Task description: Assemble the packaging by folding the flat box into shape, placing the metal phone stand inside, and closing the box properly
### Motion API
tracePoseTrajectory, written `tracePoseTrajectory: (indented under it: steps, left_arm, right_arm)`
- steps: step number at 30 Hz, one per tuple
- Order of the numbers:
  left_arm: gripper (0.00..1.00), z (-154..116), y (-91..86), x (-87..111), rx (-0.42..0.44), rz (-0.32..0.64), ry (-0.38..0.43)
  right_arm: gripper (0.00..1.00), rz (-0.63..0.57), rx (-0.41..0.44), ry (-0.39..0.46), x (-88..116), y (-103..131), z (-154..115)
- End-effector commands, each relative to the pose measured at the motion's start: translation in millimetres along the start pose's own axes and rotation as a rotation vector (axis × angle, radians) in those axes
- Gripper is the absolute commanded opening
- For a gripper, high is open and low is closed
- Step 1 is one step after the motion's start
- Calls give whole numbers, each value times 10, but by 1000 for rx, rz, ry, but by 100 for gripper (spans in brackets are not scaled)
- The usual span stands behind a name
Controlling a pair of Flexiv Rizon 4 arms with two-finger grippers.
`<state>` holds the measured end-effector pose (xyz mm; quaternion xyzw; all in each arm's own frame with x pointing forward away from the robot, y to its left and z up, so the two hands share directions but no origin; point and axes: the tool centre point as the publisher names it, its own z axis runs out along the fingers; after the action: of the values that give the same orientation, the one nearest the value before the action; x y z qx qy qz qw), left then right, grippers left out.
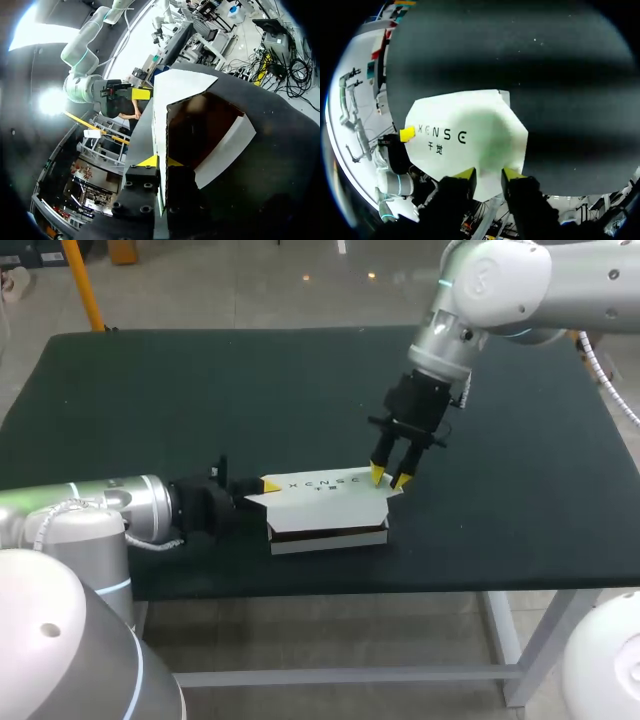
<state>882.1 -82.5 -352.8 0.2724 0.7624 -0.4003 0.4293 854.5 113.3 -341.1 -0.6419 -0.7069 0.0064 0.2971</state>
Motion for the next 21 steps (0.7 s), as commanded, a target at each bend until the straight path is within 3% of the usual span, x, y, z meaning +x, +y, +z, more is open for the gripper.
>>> tracePoseTrajectory:
  steps: [1, 5, 9, 21]
  left_arm:
    - [11, 9, 6, 53, 1, 4, -6]
    - [32, -10, 7, 60, 2, 7, -19]
    - [44, -38, 9, 61, 3, 6, -33]
    - [41, -241, 2, 29, -26, 4, -76]
  right_arm:
    - [37, -3, 2, -4, 7, 10, 0]
    - [37, -3, 1, -7, -1, 9, 6]
    - [36, -1, 2, -6, -17, 10, 16]
    - [36, 3, 2, -2, -41, 7, 27]
